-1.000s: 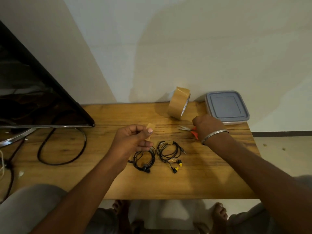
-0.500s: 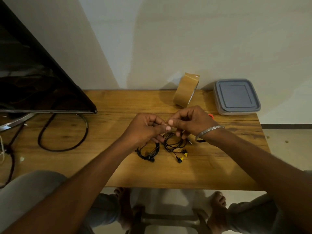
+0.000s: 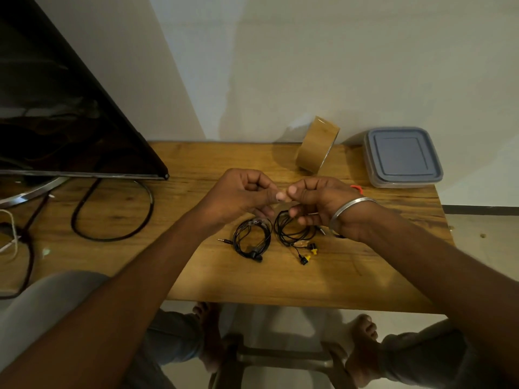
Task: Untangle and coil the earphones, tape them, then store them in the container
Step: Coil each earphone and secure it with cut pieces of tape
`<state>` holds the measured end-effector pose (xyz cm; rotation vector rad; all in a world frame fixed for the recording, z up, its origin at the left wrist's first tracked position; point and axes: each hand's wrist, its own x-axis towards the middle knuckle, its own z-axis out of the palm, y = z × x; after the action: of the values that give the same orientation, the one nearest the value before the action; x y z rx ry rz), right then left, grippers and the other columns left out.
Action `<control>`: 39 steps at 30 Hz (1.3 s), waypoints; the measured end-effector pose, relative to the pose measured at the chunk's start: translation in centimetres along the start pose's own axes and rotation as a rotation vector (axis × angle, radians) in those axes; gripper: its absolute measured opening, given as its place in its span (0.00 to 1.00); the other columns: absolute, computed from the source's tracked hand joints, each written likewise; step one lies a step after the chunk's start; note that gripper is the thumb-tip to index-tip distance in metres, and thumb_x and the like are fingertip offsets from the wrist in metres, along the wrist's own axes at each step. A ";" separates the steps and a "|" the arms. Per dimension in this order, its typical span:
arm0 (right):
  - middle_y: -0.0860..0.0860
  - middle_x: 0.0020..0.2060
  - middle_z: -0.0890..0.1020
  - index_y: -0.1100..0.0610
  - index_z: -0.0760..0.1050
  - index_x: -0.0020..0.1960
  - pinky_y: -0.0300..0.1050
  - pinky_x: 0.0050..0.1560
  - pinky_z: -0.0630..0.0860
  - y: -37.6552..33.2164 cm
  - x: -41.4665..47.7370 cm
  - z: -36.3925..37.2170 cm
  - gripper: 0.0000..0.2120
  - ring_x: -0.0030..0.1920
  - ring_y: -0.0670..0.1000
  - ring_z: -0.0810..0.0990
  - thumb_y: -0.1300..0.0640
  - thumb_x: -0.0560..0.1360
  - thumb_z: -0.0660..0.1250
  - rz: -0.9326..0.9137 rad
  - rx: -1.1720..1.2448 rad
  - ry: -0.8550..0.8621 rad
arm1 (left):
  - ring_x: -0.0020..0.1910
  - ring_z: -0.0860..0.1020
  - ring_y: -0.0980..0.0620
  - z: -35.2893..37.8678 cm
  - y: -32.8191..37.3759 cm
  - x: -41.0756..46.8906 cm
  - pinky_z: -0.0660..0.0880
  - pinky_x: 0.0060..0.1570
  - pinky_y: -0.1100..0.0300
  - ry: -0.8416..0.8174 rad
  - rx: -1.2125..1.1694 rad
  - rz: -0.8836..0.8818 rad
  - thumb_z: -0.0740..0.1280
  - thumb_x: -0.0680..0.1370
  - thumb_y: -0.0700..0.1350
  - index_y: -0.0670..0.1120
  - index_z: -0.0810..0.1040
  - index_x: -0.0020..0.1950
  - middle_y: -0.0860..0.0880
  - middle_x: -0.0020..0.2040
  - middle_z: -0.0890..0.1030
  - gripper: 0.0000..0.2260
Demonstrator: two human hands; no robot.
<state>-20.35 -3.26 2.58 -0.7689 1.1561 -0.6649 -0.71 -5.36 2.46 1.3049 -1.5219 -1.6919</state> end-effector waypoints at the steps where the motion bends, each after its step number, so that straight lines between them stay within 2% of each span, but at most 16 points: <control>1: 0.57 0.38 0.81 0.60 0.79 0.45 0.38 0.29 0.79 0.0 0.0 0.1 0.03 0.32 0.47 0.82 0.60 0.75 0.69 0.019 0.038 -0.009 | 0.33 0.84 0.50 -0.1 0.1 0.0 0.82 0.38 0.57 -0.003 -0.013 0.007 0.75 0.70 0.44 0.40 0.81 0.46 0.44 0.37 0.84 0.10; 5: 0.52 0.33 0.82 0.58 0.77 0.45 0.37 0.26 0.78 -0.6 -0.1 0.1 0.03 0.29 0.46 0.81 0.61 0.77 0.67 0.071 0.214 0.036 | 0.40 0.84 0.47 -0.9 0.7 -0.2 0.82 0.43 0.53 -0.065 -0.060 -0.027 0.69 0.72 0.52 0.42 0.81 0.51 0.48 0.41 0.85 0.15; 7: 0.53 0.35 0.84 0.59 0.77 0.47 0.37 0.26 0.78 -1.2 -0.1 -0.6 0.03 0.28 0.46 0.81 0.61 0.78 0.66 0.042 0.196 0.114 | 0.44 0.84 0.46 -1.9 0.7 -0.2 0.82 0.45 0.50 -0.008 -0.061 -0.069 0.64 0.76 0.57 0.42 0.81 0.54 0.46 0.46 0.85 0.19; 9: 0.55 0.39 0.85 0.62 0.79 0.50 0.39 0.27 0.79 -1.6 -0.1 -1.4 0.03 0.29 0.48 0.82 0.61 0.78 0.68 -0.032 0.073 0.187 | 0.44 0.83 0.49 -2.6 0.1 -0.1 0.80 0.43 0.53 0.108 0.186 -0.061 0.67 0.78 0.56 0.44 0.82 0.53 0.48 0.46 0.84 0.16; 11: 0.56 0.40 0.85 0.64 0.79 0.51 0.40 0.29 0.80 -1.5 -0.1 -1.7 0.06 0.30 0.49 0.82 0.62 0.77 0.69 -0.081 -0.015 0.217 | 0.45 0.80 0.53 -2.8 -1.3 -0.2 0.74 0.42 0.60 0.108 0.684 -0.085 0.73 0.75 0.54 0.48 0.82 0.53 0.53 0.46 0.82 0.13; 12: 0.57 0.41 0.86 0.64 0.79 0.52 0.41 0.29 0.80 -1.4 0.0 -1.7 0.06 0.30 0.50 0.82 0.62 0.77 0.69 -0.089 -0.040 0.223 | 0.46 0.79 0.54 -2.6 -2.1 -0.4 0.74 0.43 0.60 0.085 0.868 -0.148 0.75 0.72 0.55 0.49 0.81 0.53 0.54 0.47 0.81 0.15; 14: 0.59 0.43 0.85 0.65 0.79 0.51 0.42 0.30 0.81 -1.0 0.1 -1.5 0.07 0.31 0.51 0.83 0.62 0.76 0.70 -0.097 -0.102 0.226 | 0.48 0.79 0.52 -2.1 -3.1 -0.9 0.78 0.47 0.56 0.066 0.999 -0.272 0.77 0.68 0.58 0.50 0.79 0.54 0.53 0.49 0.80 0.20; 19: 0.60 0.42 0.84 0.64 0.79 0.47 0.43 0.30 0.81 -0.3 0.2 -1.1 0.04 0.31 0.51 0.83 0.62 0.76 0.70 -0.113 -0.173 0.211 | 0.48 0.78 0.49 -0.6 -3.8 -1.7 0.78 0.46 0.54 0.193 1.151 -0.278 0.77 0.67 0.61 0.48 0.78 0.52 0.50 0.49 0.78 0.23; 24: 0.56 0.36 0.83 0.62 0.78 0.44 0.43 0.29 0.80 -0.2 0.0 -0.8 0.04 0.30 0.50 0.83 0.63 0.77 0.70 -0.123 -0.216 0.195 | 0.44 0.80 0.47 0.0 -4.9 -2.2 0.76 0.40 0.56 0.249 1.084 -0.299 0.74 0.73 0.53 0.47 0.81 0.47 0.47 0.44 0.81 0.11; 27: 0.55 0.36 0.82 0.63 0.78 0.45 0.42 0.28 0.80 0.0 0.0 -0.6 0.04 0.30 0.50 0.82 0.63 0.77 0.70 -0.119 -0.240 0.178 | 0.42 0.81 0.46 -0.2 -5.3 -2.4 0.78 0.39 0.56 0.260 1.041 -0.267 0.71 0.75 0.48 0.47 0.81 0.47 0.47 0.42 0.82 0.05; 33: 0.57 0.39 0.82 0.65 0.78 0.47 0.42 0.28 0.79 0.1 -0.1 -0.2 0.04 0.31 0.52 0.82 0.63 0.77 0.69 -0.126 -0.252 0.156 | 0.38 0.79 0.47 -0.2 -5.1 -2.5 0.76 0.36 0.54 0.252 0.977 -0.199 0.69 0.75 0.44 0.47 0.77 0.44 0.48 0.39 0.80 0.02; 36: 0.57 0.40 0.82 0.65 0.78 0.47 0.43 0.29 0.79 0.2 -0.1 -0.2 0.04 0.32 0.52 0.82 0.63 0.77 0.69 -0.126 -0.251 0.171 | 0.35 0.78 0.52 -0.4 -5.0 -2.4 0.74 0.34 0.58 0.249 0.808 -0.199 0.71 0.74 0.42 0.49 0.75 0.41 0.50 0.37 0.79 0.06; 39: 0.58 0.41 0.83 0.64 0.78 0.46 0.44 0.30 0.80 0.5 0.1 -0.1 0.04 0.33 0.53 0.83 0.63 0.77 0.69 -0.142 -0.249 0.195 | 0.38 0.81 0.52 -0.8 -4.9 -2.1 0.75 0.37 0.60 0.219 0.607 -0.252 0.73 0.74 0.41 0.47 0.78 0.45 0.49 0.39 0.83 0.05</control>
<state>-20.44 -3.05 2.10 -1.0216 1.3891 -0.7345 1.97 -2.76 -1.43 1.9864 -1.8717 -1.1947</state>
